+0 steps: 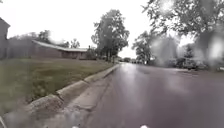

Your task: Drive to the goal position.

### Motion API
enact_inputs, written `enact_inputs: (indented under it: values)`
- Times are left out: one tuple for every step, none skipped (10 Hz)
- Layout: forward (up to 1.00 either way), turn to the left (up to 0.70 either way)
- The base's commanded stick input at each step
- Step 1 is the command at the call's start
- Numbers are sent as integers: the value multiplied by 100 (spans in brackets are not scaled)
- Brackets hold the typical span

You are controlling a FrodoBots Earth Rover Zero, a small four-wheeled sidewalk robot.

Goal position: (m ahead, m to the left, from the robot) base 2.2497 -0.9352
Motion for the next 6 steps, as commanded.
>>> enact_inputs:
  values:
    - [50, -2]
    - [50, -17]
    - [50, -32]
    - [50, -47]
    - [50, -50]
    - [50, -50]
